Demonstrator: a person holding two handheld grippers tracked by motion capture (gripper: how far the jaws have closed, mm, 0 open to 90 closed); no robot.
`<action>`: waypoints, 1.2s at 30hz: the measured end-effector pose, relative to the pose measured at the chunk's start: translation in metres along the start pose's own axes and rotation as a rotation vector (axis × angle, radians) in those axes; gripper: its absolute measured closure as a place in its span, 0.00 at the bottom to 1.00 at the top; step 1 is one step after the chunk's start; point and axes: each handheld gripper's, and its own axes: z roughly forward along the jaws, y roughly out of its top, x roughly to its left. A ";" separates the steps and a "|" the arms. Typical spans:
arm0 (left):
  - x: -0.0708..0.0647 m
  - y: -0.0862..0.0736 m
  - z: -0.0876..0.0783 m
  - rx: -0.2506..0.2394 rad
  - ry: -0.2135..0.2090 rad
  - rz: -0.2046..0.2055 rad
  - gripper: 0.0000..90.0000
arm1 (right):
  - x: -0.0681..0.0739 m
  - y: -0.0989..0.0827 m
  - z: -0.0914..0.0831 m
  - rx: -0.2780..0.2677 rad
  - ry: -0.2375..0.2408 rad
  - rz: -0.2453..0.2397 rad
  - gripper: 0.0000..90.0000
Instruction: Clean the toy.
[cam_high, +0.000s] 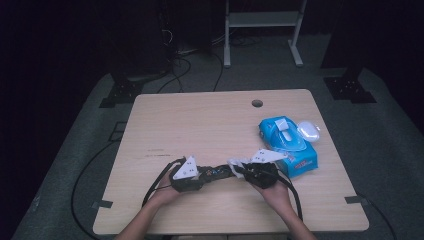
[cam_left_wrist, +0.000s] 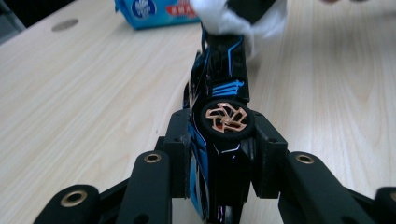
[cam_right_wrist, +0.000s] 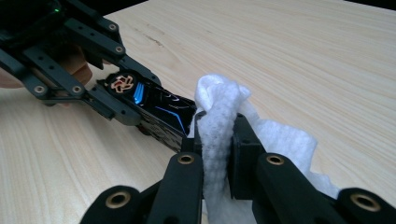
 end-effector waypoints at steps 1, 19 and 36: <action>0.000 -0.002 0.000 0.005 -0.001 0.000 0.72 | 0.001 0.000 0.001 0.000 0.003 -0.003 0.93; 0.005 -0.006 0.001 0.009 -0.021 -0.039 0.72 | 0.019 0.028 0.017 0.074 -0.002 -0.138 0.92; 0.004 -0.006 0.021 0.138 -0.022 -0.029 0.71 | 0.013 0.020 0.018 0.062 -0.004 -0.104 0.93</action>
